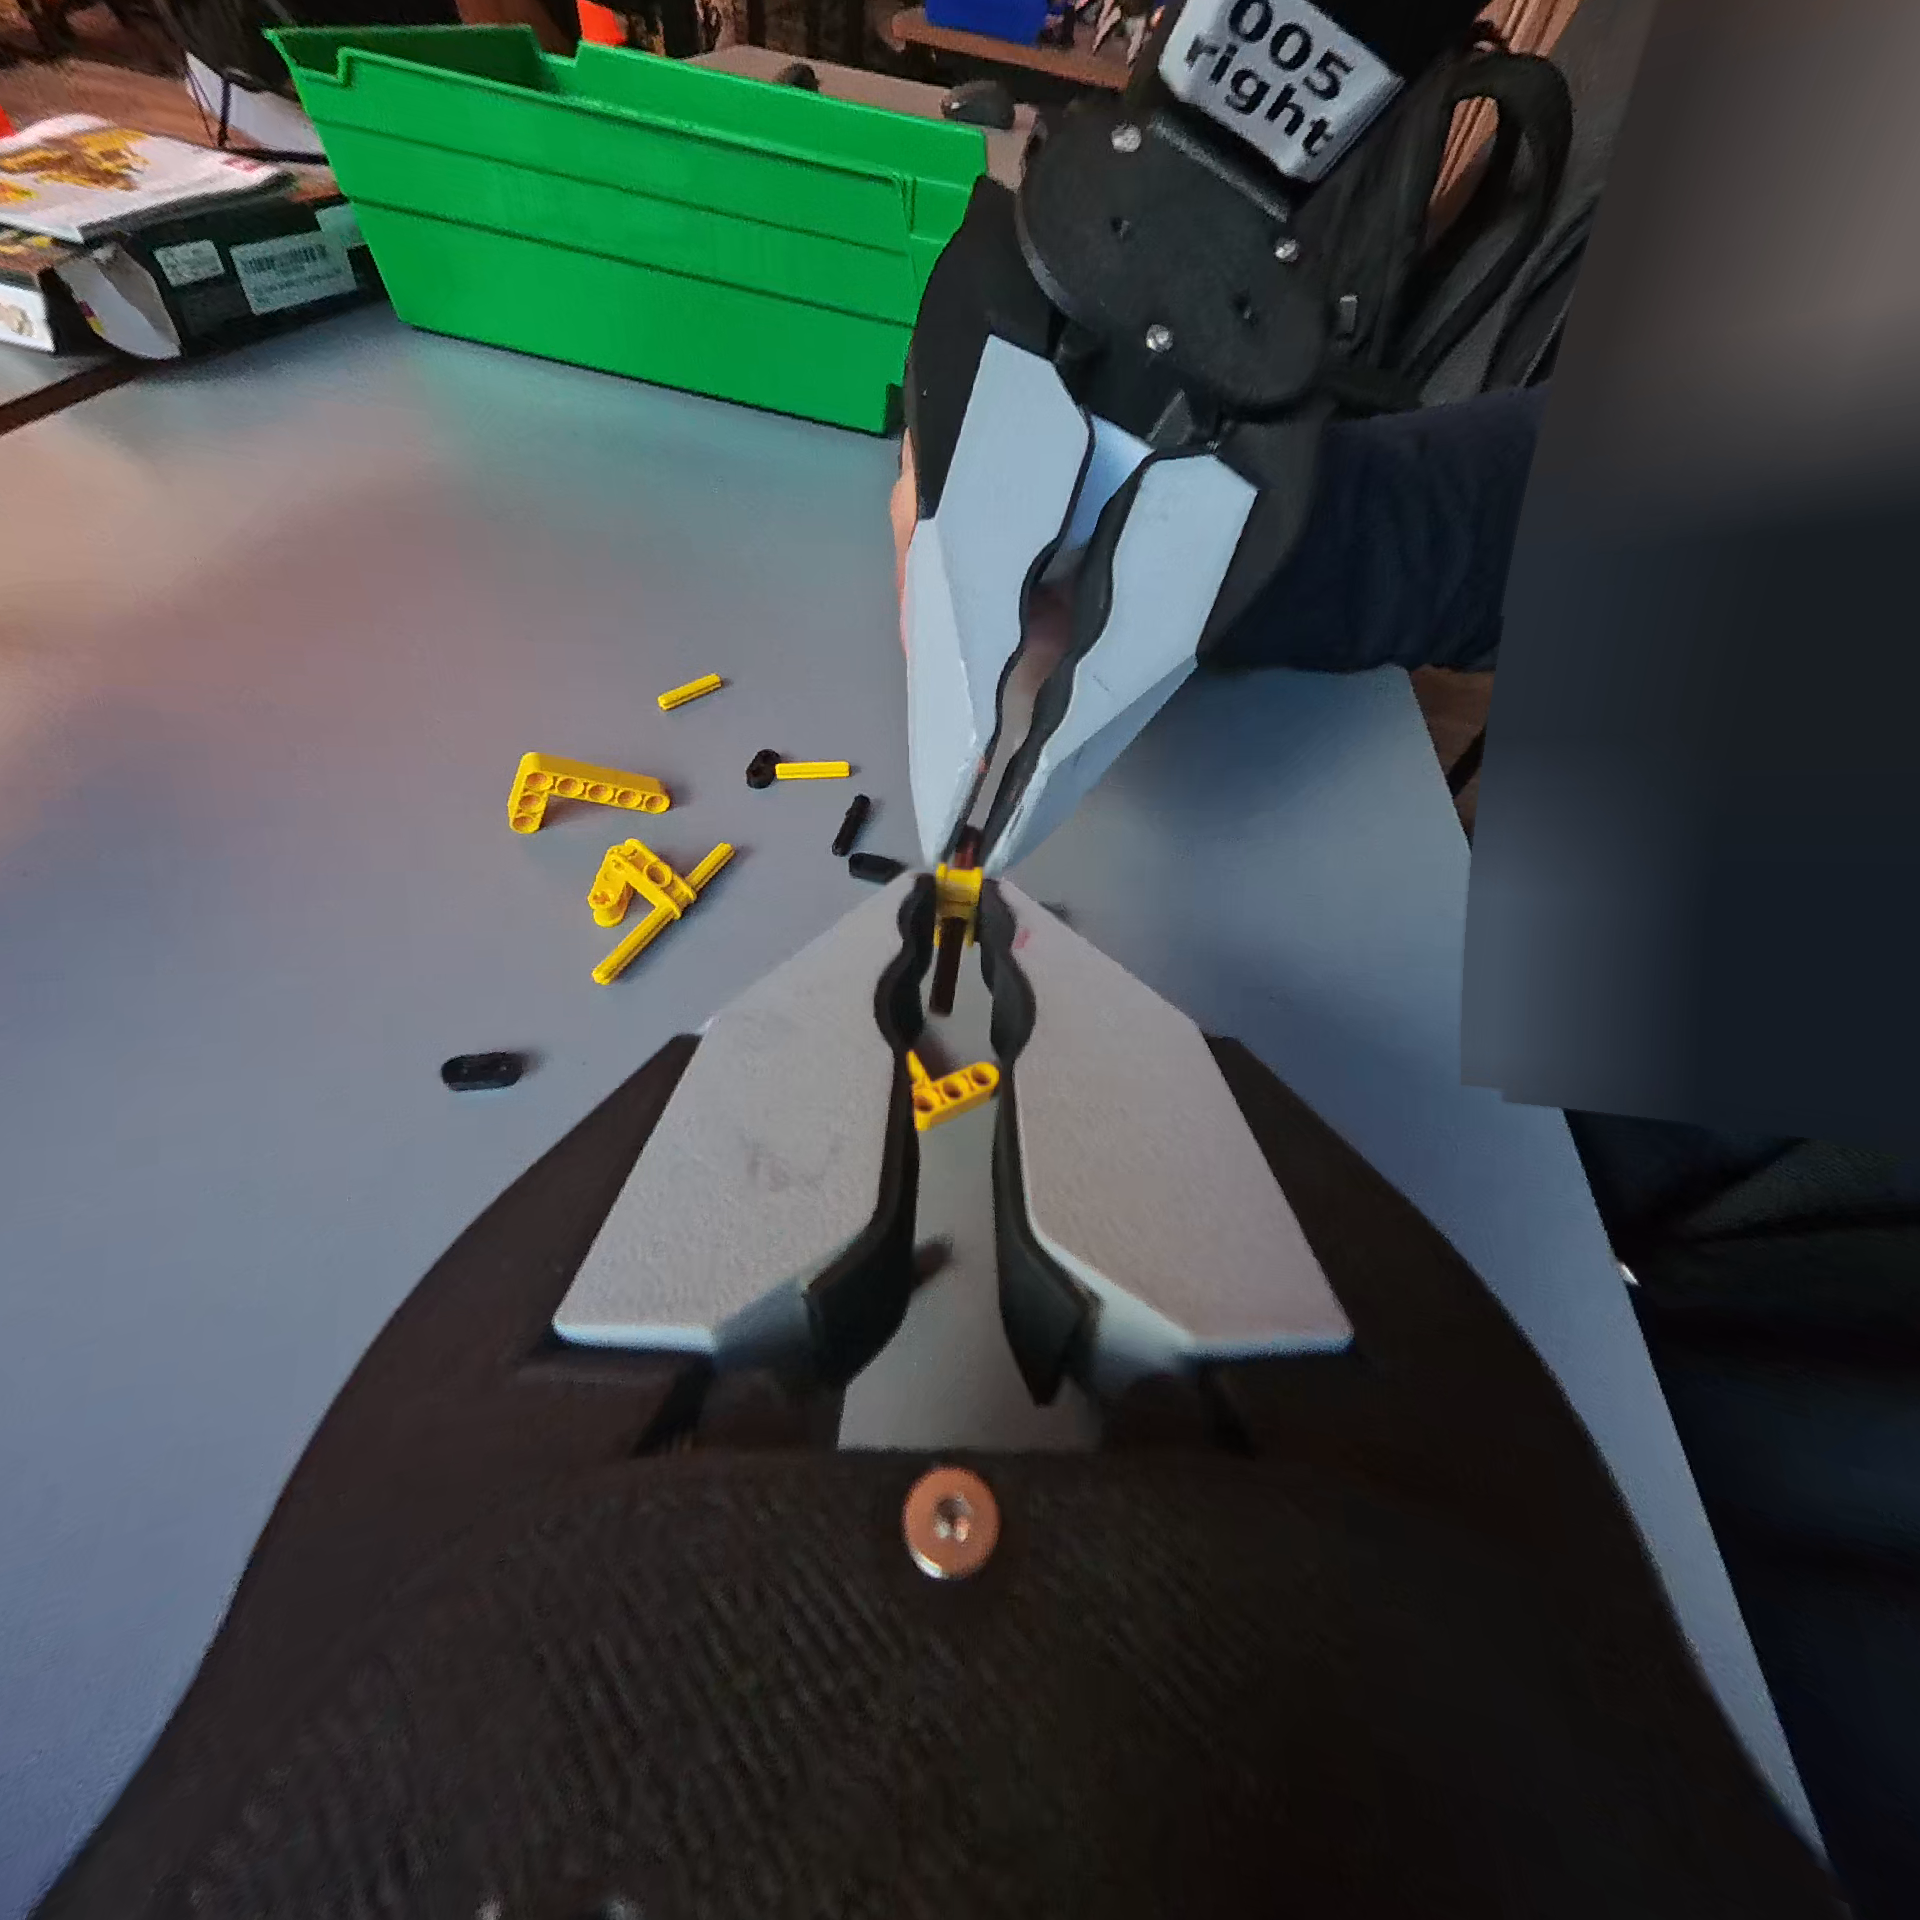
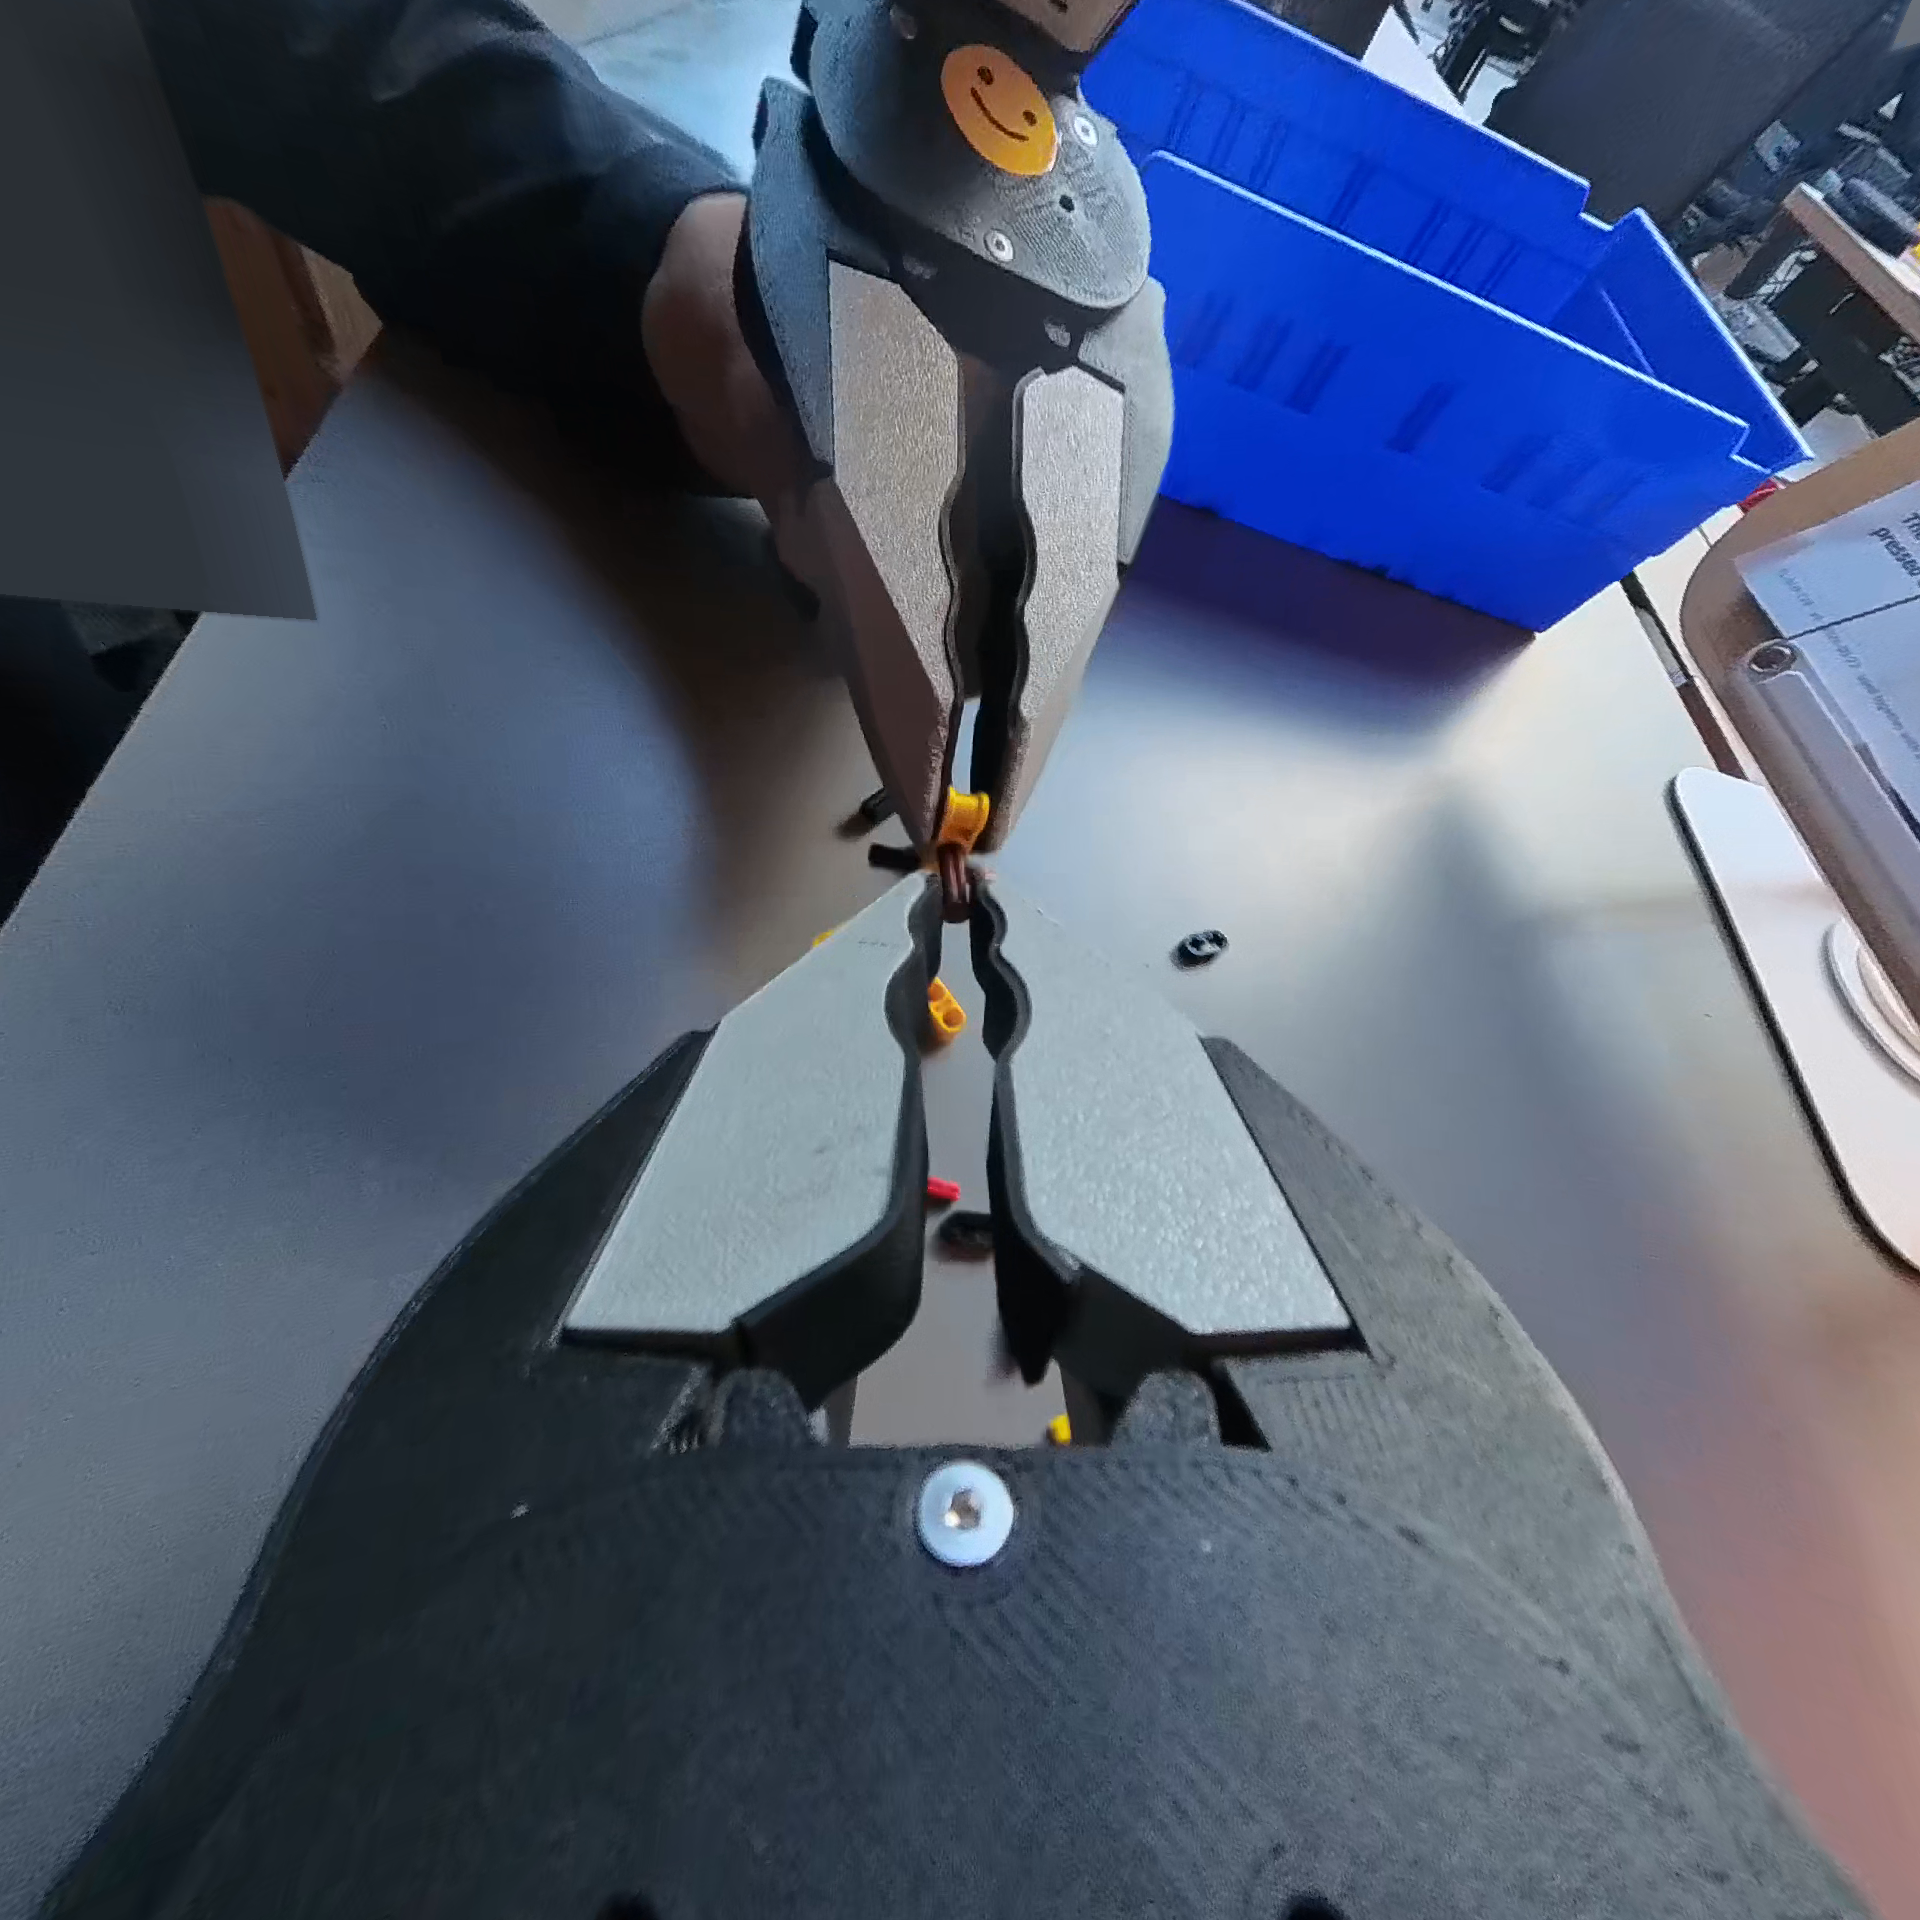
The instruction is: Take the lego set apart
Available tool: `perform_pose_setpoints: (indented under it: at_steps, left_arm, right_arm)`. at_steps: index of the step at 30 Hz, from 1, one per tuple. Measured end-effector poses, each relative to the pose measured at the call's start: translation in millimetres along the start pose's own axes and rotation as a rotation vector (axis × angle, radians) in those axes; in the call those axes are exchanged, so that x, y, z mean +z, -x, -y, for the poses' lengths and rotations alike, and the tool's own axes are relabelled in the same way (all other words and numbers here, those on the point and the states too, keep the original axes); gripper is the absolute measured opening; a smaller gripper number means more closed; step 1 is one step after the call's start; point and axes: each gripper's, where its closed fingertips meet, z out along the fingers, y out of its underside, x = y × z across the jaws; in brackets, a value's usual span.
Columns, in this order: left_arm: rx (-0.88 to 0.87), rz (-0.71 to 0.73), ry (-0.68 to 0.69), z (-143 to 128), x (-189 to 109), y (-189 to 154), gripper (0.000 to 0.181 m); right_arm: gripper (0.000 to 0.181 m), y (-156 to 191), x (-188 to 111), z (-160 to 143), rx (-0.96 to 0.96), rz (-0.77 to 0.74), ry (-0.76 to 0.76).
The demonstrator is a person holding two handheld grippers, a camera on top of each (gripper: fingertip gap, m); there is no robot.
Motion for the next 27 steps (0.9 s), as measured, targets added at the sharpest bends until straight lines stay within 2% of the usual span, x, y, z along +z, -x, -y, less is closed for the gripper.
perform_pose_setpoints:
  at_steps: [2,5,8,10,11,12,14,17,20,23,27]
  left_arm:
    - [-0.007,0.021,0.003,-1.0,-3.5,4.8,0.005]
    - [-0.014,0.059,-0.026,2.6,-16.9,15.8,0.005]
    - [-0.017,0.053,-0.101,15.3,-29.0,19.1,0.006]
    - [0.071,0.052,-0.137,22.8,-31.4,13.8,0.006]
    - [0.127,0.039,-0.148,24.0,-30.7,8.4,0.006]
    - [0.175,0.025,-0.155,23.8,-29.2,3.0,0.006]
    - [0.264,0.021,-0.165,21.5,-24.0,-0.9,0.006]
    - [0.43,0.007,-0.226,24.4,-19.5,-10.9,0.005]
    - [0.503,0.018,-0.282,32.6,-19.0,-18.4,0.006]
    - [0.556,0.069,-0.309,39.9,-20.0,-18.1,0.005]
    - [0.634,0.112,-0.325,43.5,-19.2,-21.0,0.005]
  right_arm:
    - [0.002,-6.4,-10.3,-5.3,-0.001,-0.001,0.007]
    - [0.002,-26.6,-47.6,-24.9,-0.011,-0.02,0.053]
    - [0.002,-33.5,-70.0,-21.9,0.204,0.073,-0.049]
    - [0.004,-30.9,-56.5,-35.7,0.271,0.11,0.016]
    - [0.014,-33.1,-45.5,-50.7,0.276,0.078,0.094]
    - [0.014,-31.1,-36.8,-64.9,0.259,0.069,0.174]
    - [0.017,-31.8,-26.0,-72.8,0.229,0.036,0.218]
    - [0.029,-27.3,-22.0,-43.8,0.25,0.053,0.099]
    - [0.023,2.0,-18.9,-3.0,0.352,0.247,-0.086]
    - [0.023,21.3,-11.9,12.9,0.485,0.403,-0.135]
    - [0.02,17.9,-3.8,23.1,0.616,0.429,-0.215]
